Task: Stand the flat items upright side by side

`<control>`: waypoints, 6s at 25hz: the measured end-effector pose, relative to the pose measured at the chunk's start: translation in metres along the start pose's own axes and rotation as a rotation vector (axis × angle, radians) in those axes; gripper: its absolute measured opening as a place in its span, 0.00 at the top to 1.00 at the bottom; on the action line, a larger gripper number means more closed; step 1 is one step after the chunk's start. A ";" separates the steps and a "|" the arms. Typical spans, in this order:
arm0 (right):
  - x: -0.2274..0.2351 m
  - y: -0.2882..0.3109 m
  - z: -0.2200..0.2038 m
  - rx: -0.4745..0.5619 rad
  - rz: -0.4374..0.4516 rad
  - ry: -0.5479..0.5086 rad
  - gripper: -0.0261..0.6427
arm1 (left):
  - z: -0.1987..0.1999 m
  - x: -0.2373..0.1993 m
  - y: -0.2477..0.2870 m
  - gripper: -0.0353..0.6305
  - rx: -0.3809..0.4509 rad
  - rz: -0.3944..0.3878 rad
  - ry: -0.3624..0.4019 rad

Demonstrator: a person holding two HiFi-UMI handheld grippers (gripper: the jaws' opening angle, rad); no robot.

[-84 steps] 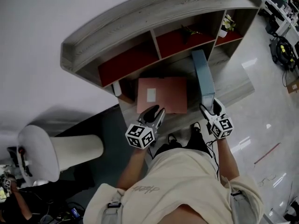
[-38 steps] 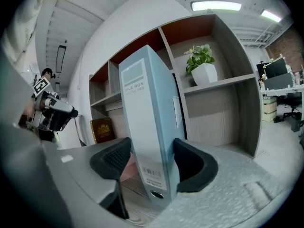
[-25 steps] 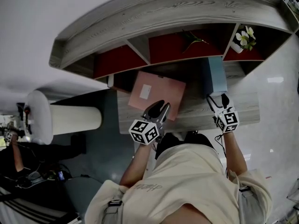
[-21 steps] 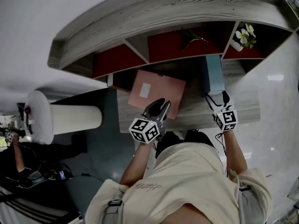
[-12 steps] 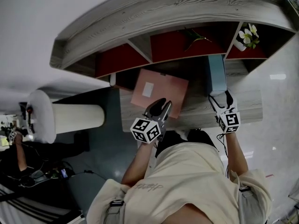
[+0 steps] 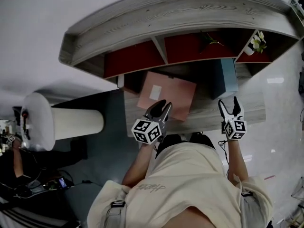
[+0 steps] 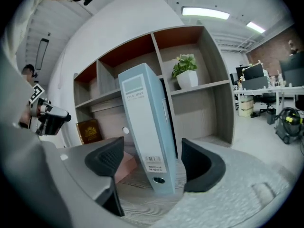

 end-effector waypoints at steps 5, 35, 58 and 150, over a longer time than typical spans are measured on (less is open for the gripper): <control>-0.014 -0.008 -0.007 -0.023 -0.083 0.023 0.39 | 0.011 -0.029 -0.010 0.75 0.000 -0.016 0.024; -0.161 0.162 -0.072 -0.492 0.310 -0.327 0.39 | -0.126 -0.195 -0.060 0.73 -0.217 0.281 -0.341; -0.170 0.230 -0.116 -0.790 0.545 -0.330 0.33 | -0.175 -0.180 -0.039 0.69 -0.259 0.354 -0.557; -0.218 0.081 -0.042 -0.427 0.559 -0.355 0.41 | -0.052 -0.121 -0.083 0.63 -0.066 -0.069 -0.101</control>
Point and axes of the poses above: the fingertips, and each gripper's own axes: y forward along the fingers, x to its right, z out of its top, the point moved 3 cm from there along -y, backward along the fingers, and after that the axes turned 3 degrees about x, right-handed, at the moved point
